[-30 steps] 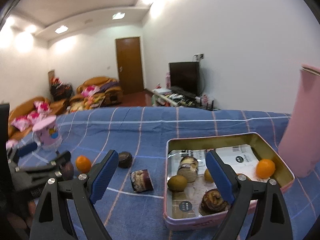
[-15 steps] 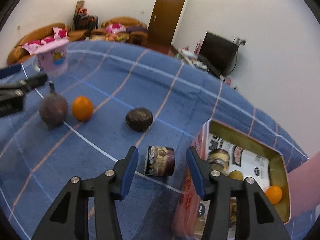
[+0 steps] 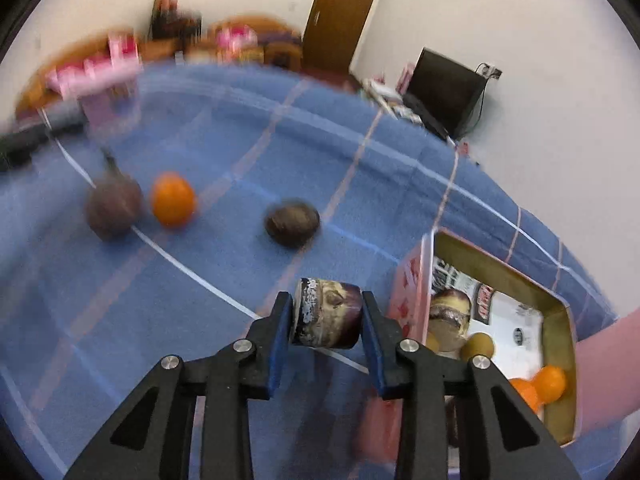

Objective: Organize fruits
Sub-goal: 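Grasp the purple mangosteen with the left tool while the right tool grasps another labelled can, then carry the mangosteen and can together over the tin box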

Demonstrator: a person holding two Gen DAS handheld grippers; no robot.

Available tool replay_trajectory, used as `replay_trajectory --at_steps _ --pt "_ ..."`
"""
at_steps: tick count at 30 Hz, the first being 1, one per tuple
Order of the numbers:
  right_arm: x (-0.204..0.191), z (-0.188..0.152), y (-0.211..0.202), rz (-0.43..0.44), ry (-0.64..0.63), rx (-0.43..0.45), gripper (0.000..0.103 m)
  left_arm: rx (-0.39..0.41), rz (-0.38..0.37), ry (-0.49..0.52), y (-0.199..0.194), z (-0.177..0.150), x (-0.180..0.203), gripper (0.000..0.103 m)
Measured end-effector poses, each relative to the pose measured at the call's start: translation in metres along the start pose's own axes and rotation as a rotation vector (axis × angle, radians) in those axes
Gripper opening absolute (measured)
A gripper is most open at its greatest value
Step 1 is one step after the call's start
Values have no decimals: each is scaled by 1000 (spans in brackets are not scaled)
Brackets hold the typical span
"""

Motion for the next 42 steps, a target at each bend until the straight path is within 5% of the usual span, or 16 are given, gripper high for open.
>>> replay_trajectory --at_steps 4,15,20,25,27,34,42 --pt "9 2 -26 109 211 136 35 -58 -76 81 11 -9 25 102" --pt "1 -3 -25 84 288 215 36 -204 -82 138 49 -22 50 90" --pt "3 -4 -23 111 308 209 36 -210 -188 117 46 -23 53 54" --pt "5 -8 -25 117 318 215 36 -213 -220 91 43 -25 53 51" --pt "8 -10 -28 114 325 226 36 -196 -208 40 39 -24 45 51" --pt "10 -13 -49 104 324 325 36 122 -11 12 -9 -11 29 51" --pt "9 -13 -53 45 318 346 36 136 53 73 -12 -16 51 51"
Point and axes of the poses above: each gripper's, at about its wrist camera, not at the fingertips, and y roughly the way its jaws point, x to its right, z to its top, the point moved 2 cm from there along y, roughly the way its jaws point, and after that the axes turned 8 degrees about -z, right-handed, at the moved point
